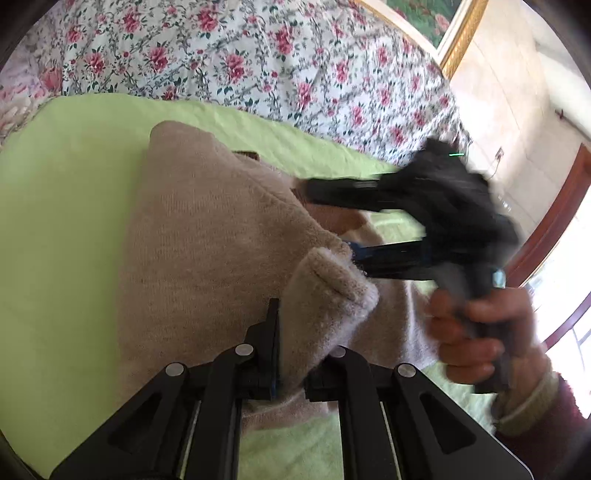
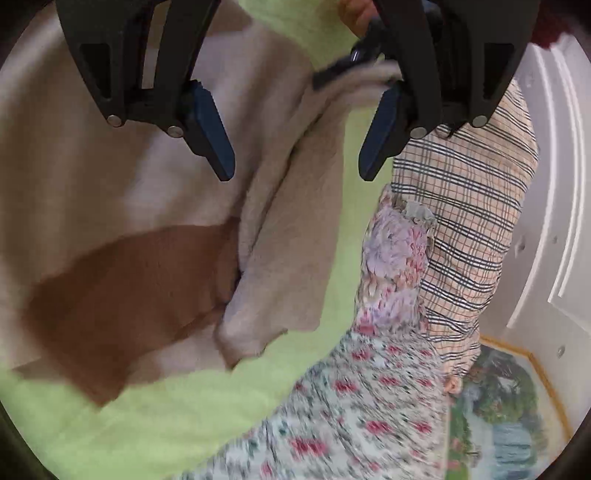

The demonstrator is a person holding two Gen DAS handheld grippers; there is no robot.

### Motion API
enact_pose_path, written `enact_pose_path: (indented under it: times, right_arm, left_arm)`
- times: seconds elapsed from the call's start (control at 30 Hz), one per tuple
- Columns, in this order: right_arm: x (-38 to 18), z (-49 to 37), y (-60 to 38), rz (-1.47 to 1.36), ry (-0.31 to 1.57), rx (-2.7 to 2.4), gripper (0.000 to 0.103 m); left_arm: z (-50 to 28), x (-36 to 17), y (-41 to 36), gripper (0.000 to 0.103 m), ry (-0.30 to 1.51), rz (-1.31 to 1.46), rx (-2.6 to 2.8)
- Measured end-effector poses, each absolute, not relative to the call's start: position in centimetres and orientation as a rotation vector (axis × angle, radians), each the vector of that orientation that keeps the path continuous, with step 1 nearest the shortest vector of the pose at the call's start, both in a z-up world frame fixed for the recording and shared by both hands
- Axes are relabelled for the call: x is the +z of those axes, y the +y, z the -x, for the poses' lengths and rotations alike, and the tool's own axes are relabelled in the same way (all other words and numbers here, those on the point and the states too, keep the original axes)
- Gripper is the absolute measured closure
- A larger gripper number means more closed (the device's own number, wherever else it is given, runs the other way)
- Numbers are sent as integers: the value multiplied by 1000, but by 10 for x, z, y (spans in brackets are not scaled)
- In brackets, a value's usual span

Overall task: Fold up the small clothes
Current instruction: 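Grasp the sweater side edge with the left gripper and fold it over the body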

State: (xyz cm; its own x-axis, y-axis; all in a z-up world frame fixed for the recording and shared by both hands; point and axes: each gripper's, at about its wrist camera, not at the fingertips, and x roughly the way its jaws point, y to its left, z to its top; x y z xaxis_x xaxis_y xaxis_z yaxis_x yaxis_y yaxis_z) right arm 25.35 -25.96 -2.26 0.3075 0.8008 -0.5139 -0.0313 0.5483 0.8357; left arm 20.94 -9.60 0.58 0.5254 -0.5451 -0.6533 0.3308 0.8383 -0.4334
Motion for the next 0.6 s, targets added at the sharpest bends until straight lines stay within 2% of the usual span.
enact_pose_path:
  times: [0.1, 0.13, 0.17, 0.2, 0.23, 0.43, 0.6]
  right_arm:
    - [-30, -280, -241, -886, 1135, 684, 34]
    - [-27, -287, -235, -870, 1126, 681, 53]
    - [-22, -292, -231, -842, 1118, 668, 76]
    - [-15, -295, -230, -821, 1103, 657, 77]
    - [-7, -296, -232, -802, 1082, 654, 84]
    - [44, -266, -286, -617, 948, 583, 86]
    - [34, -243, -339, -513, 983, 426, 86]
  left_arm:
    - [-211, 14, -91, 96, 863, 275, -537]
    - [-211, 15, -93, 96, 865, 264, -536]
    - [-208, 17, -95, 96, 865, 251, -536]
    - [-207, 20, -99, 96, 861, 236, -540]
    - [-205, 23, -100, 96, 858, 229, -547]
    - [-194, 43, -149, 96, 820, 194, -662]
    - [-192, 27, -214, 95, 868, 146, -755]
